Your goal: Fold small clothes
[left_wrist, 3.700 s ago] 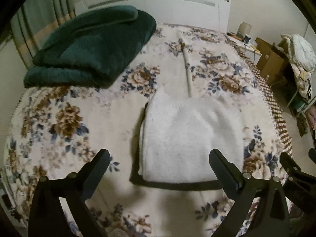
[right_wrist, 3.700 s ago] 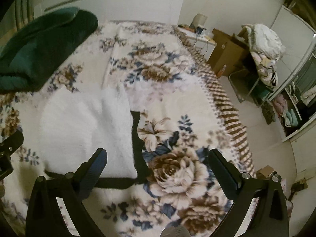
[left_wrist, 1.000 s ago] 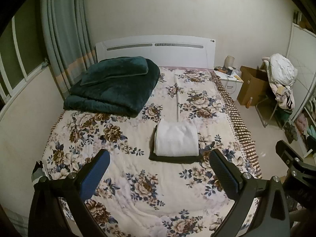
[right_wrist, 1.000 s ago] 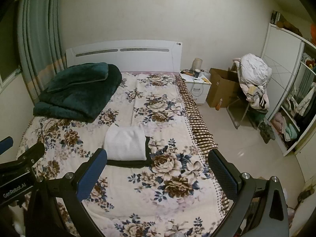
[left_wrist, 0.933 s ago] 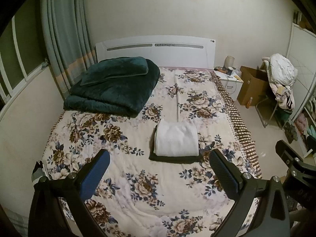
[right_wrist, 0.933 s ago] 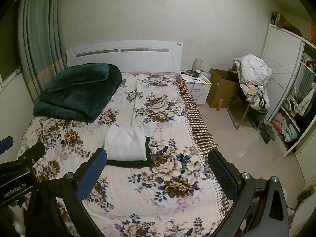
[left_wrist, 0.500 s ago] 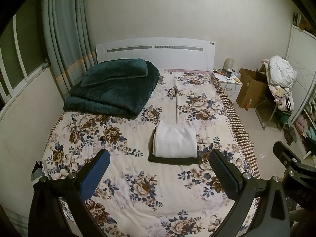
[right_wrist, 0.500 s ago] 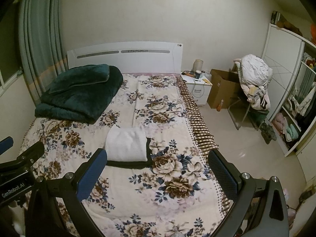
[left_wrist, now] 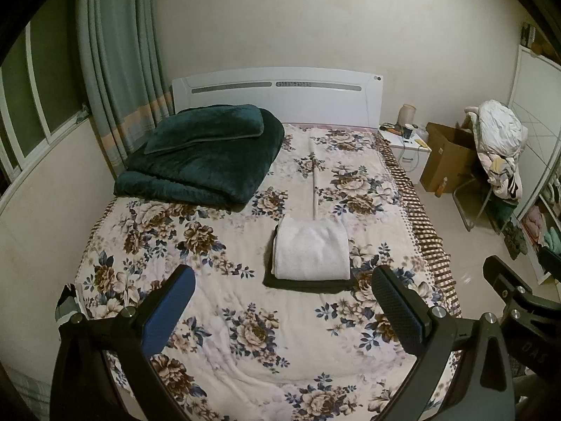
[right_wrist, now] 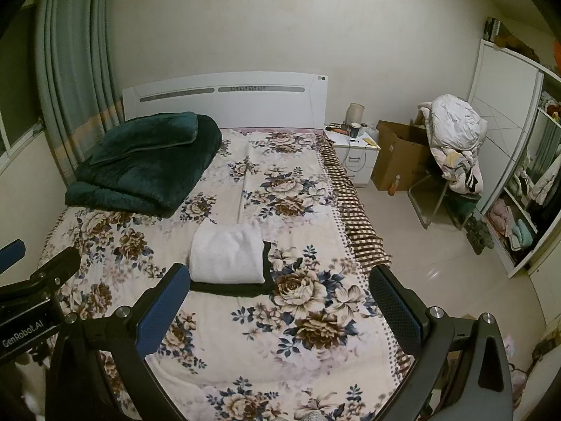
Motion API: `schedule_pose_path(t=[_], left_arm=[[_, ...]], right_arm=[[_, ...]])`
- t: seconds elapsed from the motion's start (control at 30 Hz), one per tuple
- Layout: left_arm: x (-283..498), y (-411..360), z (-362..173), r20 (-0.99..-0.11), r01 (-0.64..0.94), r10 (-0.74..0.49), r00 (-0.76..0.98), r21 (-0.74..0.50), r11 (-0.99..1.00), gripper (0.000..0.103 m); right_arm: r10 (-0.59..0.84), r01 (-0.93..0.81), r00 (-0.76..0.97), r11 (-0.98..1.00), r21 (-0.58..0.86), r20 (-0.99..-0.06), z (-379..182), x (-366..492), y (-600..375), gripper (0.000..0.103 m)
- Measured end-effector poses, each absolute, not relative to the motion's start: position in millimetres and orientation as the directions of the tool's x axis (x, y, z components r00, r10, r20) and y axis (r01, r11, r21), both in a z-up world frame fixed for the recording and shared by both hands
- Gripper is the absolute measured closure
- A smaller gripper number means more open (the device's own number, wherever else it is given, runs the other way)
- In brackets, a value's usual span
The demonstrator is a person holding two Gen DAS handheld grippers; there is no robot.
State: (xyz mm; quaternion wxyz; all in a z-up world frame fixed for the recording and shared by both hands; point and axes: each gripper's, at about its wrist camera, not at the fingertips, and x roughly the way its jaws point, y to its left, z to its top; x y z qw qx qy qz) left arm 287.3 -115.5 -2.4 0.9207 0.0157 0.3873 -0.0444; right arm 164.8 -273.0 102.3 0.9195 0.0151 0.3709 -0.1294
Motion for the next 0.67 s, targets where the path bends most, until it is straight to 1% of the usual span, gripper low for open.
schedule_pose_path(t=[0.67], left_arm=[[282.4,-111.6,4.9,-0.708,0.079,-0.058,0.704,-0.004,0.997,0.0]], right_arm=[[-0.227,0.252,0.693,0.966,-0.065,-0.684,101.8,158.1,-271.0,0.0]])
